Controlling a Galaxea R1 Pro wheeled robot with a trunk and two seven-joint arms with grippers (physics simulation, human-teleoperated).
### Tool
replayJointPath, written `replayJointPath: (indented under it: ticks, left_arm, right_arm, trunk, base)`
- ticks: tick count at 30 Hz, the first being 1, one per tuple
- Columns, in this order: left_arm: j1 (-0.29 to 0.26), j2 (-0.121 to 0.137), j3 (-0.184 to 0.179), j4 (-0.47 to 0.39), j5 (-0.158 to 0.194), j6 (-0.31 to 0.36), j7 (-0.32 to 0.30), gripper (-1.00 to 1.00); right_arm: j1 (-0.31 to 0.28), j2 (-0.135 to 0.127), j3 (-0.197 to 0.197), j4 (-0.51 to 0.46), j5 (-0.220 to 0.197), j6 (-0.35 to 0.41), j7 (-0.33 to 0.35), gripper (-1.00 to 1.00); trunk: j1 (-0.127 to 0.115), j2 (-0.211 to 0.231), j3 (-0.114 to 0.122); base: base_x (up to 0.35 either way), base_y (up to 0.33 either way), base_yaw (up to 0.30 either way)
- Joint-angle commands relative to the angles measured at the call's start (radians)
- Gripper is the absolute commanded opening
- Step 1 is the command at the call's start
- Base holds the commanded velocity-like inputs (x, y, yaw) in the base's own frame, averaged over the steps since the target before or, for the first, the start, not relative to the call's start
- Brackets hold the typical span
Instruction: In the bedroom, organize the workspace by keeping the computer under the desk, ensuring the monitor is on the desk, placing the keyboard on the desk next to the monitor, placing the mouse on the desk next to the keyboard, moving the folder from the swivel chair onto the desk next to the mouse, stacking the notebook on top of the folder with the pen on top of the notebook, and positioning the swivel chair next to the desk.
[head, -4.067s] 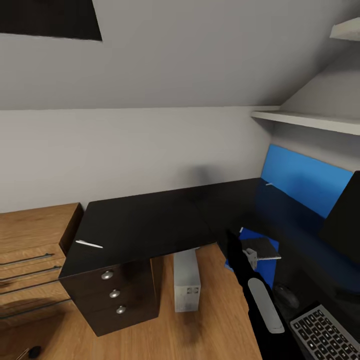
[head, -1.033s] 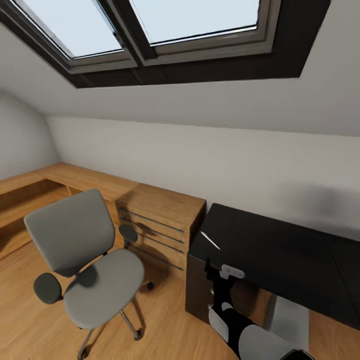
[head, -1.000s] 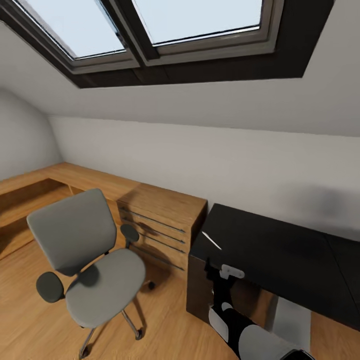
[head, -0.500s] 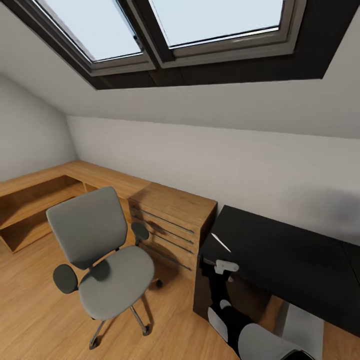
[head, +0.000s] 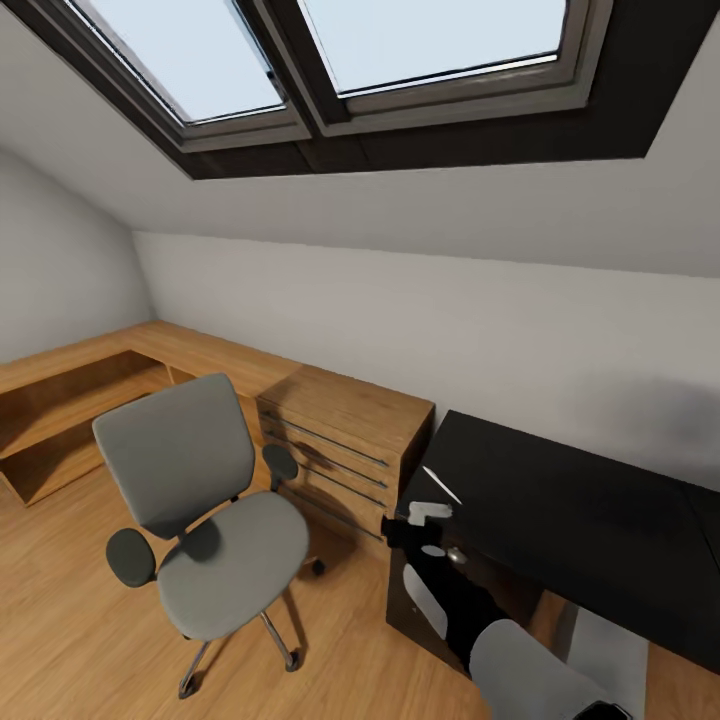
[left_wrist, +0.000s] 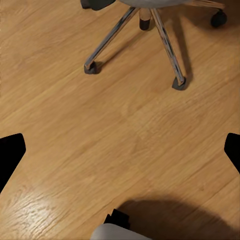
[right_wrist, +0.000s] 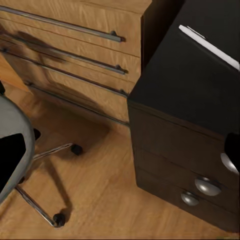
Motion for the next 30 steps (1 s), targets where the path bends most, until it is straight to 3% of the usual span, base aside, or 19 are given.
replayJointPath:
  ticks: [1, 6, 11, 19, 26, 29, 30]
  left_arm:
    - [-0.001, 0.001, -0.009, -0.002, 0.006, -0.002, 0.007, 1.0]
    - [-0.001, 0.001, -0.008, -0.002, 0.006, -0.002, 0.007, 1.0]
    - [-0.001, 0.002, -0.007, -0.002, 0.006, -0.003, 0.007, 1.0]
    - [-0.001, 0.004, -0.005, -0.002, 0.009, -0.003, 0.009, 1.0]
    - [-0.001, 0.005, -0.004, -0.002, 0.009, -0.003, 0.009, 1.0]
    - [-0.001, 0.004, -0.006, -0.002, 0.009, -0.003, 0.009, 1.0]
    - [-0.001, 0.003, -0.007, -0.002, 0.006, -0.011, 0.009, 1.0]
  right_arm:
    - [-0.001, 0.0, 0.001, -0.017, -0.003, 0.03, -0.018, 1.0]
    - [-0.003, 0.0, -0.07, -0.115, -0.006, 0.171, -0.142, 1.0]
    - [-0.002, 0.0, -0.103, -0.229, -0.002, 0.32, -0.189, 1.0]
    - [0.0, -0.018, -0.077, -0.293, 0.004, 0.368, -0.193, 1.0]
    - [0.0, -0.023, -0.072, -0.291, 0.005, 0.369, -0.193, 1.0]
    - [0.0, -0.038, -0.071, -0.288, 0.031, 0.368, -0.191, 1.0]
    - [0.0, -0.041, -0.066, -0.277, 0.07, 0.368, -0.183, 1.0]
  trunk:
    - [0.001, -0.002, -0.002]
    - [0.001, -0.002, -0.002]
    - [0.001, -0.002, -0.002]
    - [0.001, -0.002, -0.002]
    - [0.001, -0.002, -0.002]
    - [0.001, -0.002, -0.002]
    - [0.001, -0.002, -0.002]
  base:
    - [0.0, 0.0, 0.0]
    - [0.0, 0.0, 0.0]
    - [0.0, 0.0, 0.0]
    - [0.005, 0.0, 0.0]
    - [0.266, 0.0, 0.0]
    - [0.321, 0.0, 0.0]
    - [0.321, 0.0, 0.0]
